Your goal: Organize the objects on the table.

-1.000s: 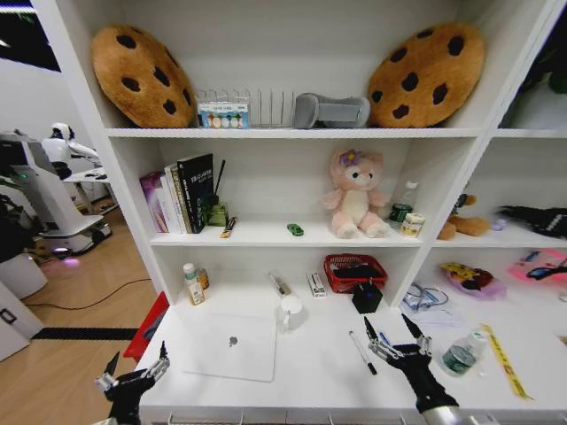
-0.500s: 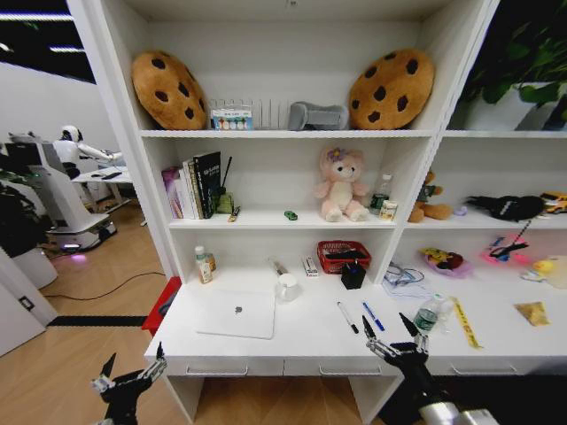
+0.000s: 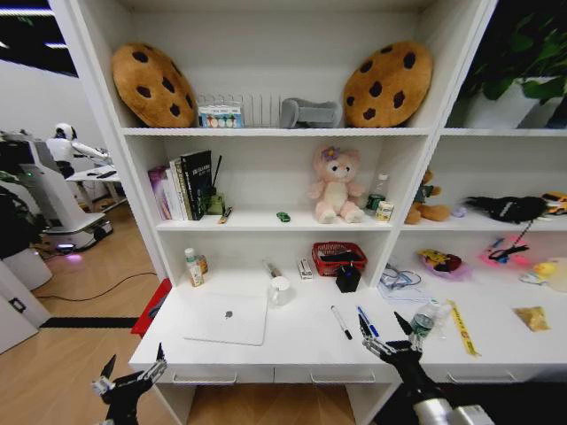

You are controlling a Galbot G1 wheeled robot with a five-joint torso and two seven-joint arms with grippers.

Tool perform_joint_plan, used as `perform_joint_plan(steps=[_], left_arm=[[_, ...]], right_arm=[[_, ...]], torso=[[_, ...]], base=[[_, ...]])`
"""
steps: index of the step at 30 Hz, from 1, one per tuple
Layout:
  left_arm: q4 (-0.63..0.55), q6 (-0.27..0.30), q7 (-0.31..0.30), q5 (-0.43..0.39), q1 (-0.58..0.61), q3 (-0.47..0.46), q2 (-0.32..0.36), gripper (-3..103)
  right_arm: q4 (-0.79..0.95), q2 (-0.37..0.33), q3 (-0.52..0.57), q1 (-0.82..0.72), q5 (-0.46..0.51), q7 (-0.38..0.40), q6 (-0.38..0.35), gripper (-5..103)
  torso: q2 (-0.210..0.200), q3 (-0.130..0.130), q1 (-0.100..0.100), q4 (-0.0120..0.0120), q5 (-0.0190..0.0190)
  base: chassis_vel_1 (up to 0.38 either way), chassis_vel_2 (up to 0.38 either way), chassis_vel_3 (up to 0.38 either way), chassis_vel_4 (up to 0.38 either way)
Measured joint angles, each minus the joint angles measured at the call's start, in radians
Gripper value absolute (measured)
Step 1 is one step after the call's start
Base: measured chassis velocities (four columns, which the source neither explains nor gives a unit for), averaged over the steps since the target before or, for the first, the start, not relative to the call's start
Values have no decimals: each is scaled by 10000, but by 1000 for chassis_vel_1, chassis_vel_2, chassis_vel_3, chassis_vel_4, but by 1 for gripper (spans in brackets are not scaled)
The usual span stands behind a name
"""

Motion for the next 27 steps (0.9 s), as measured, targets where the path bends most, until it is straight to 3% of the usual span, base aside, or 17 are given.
perform_joint_plan(steps=[9,12,18,22,24,27], left_arm=[[24,-13,5,-3,15,-21,3,100],[65,-14,7,25,16,36,11,100],[159,-14,8,108,40,152,104,100],[304,-25,18,222,121,321,243,100],[351,-72,26,280,218,336,226,100],[377,-75,29,304,227,340,205,100]], right_arm=[[-275,-124,-962,671,-52,429,-104,100],[-512,-92,-1571,914,-96,600,-685,100],[-993,-259,-1984,1666,-33,824,-1631,100],[-1690,-856,-2192,2707,610,1126,-2372,100],[-2151,-1485,-2383,3387,1036,1294,-2881,100],[-2628,-1808,-2696,3868,1239,1330,-3100,100]], torso=[[0,1,-1,5,7],[0,0,0,-10,-5],[1,0,1,0,-6],[1,0,2,-4,-5],[1,1,2,0,2],[0,1,2,0,-1]], base=[[-179,-201,195,189],[-11,-60,41,13],[32,55,-38,-48],[30,39,-16,-17],[0,0,0,0],[0,0,0,0]])
